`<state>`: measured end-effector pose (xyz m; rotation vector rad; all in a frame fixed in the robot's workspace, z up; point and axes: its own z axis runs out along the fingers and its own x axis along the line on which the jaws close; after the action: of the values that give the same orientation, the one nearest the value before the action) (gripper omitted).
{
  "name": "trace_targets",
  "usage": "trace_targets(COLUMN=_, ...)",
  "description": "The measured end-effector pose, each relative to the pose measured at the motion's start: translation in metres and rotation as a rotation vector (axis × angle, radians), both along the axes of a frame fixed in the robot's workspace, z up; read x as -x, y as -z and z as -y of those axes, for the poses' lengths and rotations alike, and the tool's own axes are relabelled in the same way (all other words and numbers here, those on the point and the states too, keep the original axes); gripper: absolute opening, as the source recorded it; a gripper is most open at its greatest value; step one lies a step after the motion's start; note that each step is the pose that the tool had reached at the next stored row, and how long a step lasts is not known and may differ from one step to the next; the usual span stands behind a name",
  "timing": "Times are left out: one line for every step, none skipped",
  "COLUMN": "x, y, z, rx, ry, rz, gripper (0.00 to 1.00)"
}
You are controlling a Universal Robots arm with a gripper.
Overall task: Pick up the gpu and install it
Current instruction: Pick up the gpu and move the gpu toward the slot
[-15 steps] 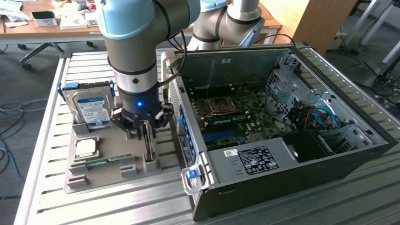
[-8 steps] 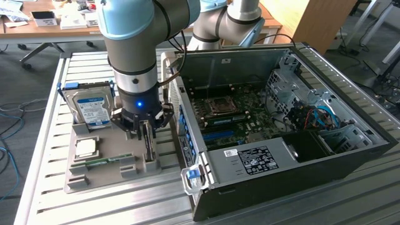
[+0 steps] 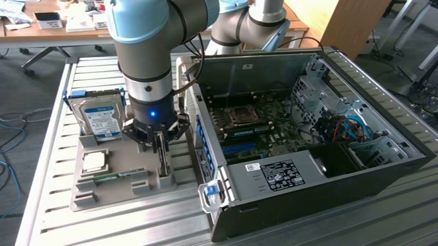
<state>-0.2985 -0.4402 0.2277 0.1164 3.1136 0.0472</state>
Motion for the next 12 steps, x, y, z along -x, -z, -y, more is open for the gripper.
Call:
trace_targets(x=0.0, y=0.0, z=0.0, rx=0.0, ry=0.0, rz=0.0, gripper=0.33)
trace_targets(x=0.0, y=0.0, z=0.0, rx=0.0, ry=0.0, rz=0.0, gripper=0.33)
trace_targets(x=0.0, y=0.0, z=0.0, rx=0.0, ry=0.0, rz=0.0, gripper=0.33)
trace_targets(x=0.0, y=0.0, z=0.0, rx=0.0, ry=0.0, rz=0.0, gripper=0.33)
trace_targets(x=0.0, y=0.0, z=0.0, rx=0.0, ry=0.0, rz=0.0, gripper=0.33)
trace_targets(x=0.0, y=0.0, z=0.0, rx=0.0, ry=0.0, rz=0.0, gripper=0.33)
trace_targets(x=0.0, y=0.0001, z=0.0, rx=-0.0001, ry=0.0, rz=0.0, gripper=0.33)
trace_targets(x=0.0, y=0.0001, z=0.0, rx=-0.0012, ry=0.0, rz=0.0001, gripper=0.33)
trace_targets(x=0.0001, y=0.0001, z=-0.0001, rx=-0.0039, ry=0.0, rz=0.0001, gripper=0.33)
trace_targets(x=0.0, y=0.0002, z=-0.0001, rx=-0.0064, ry=0.0, rz=0.0001, gripper=0.33)
trace_targets(x=0.0, y=0.0001, z=-0.0001, rx=-0.0082, ry=0.0, rz=0.0, gripper=0.33)
trace_targets(x=0.0, y=0.0001, z=-0.0001, rx=-0.0083, ry=0.0, rz=0.0001, gripper=0.33)
